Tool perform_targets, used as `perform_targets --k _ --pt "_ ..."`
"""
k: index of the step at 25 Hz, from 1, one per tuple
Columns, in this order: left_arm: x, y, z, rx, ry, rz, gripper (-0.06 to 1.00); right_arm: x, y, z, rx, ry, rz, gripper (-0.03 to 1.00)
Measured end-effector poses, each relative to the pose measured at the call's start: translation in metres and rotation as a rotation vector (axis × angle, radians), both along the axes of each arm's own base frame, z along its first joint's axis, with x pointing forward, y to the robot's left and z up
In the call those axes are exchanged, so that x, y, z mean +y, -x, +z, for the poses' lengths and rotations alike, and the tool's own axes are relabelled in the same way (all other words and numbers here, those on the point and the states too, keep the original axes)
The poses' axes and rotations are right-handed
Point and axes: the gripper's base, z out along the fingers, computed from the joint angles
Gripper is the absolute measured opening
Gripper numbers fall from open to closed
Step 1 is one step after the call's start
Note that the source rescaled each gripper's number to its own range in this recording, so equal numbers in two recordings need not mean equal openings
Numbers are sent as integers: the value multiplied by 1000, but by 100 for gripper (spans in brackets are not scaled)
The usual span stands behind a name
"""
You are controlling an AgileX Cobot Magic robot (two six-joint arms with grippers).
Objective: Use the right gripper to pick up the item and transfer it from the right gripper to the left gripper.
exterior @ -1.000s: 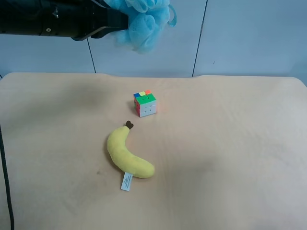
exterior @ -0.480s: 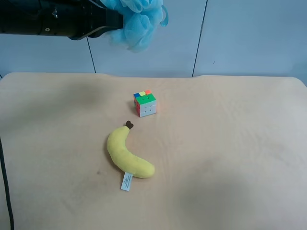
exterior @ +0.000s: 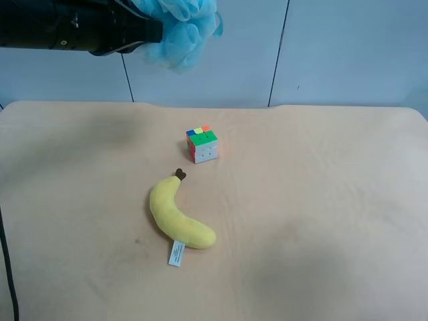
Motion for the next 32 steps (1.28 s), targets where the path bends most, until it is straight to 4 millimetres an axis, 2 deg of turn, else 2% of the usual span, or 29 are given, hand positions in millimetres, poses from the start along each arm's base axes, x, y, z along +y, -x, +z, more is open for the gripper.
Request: perform_targets --k 2,14,20,24,27,32 --pt "1 -4 -7 13 -26 27 0 0 0 0 0 0 0 100" --pt "-8 -34 -90 200 -212 75 0 0 0 0 0 0 0 100" --pt "-5 -40 -108 233 -262 121 0 0 0 0 0 0 0 100" --pt "19 -51 -108 234 -276 213 0 0 0 0 0 0 0 100" --pt "50 -63 -108 251 -258 298 0 0 0 0 0 0 0 100" --pt "79 -71 -109 284 -191 315 0 0 0 0 0 0 0 100"
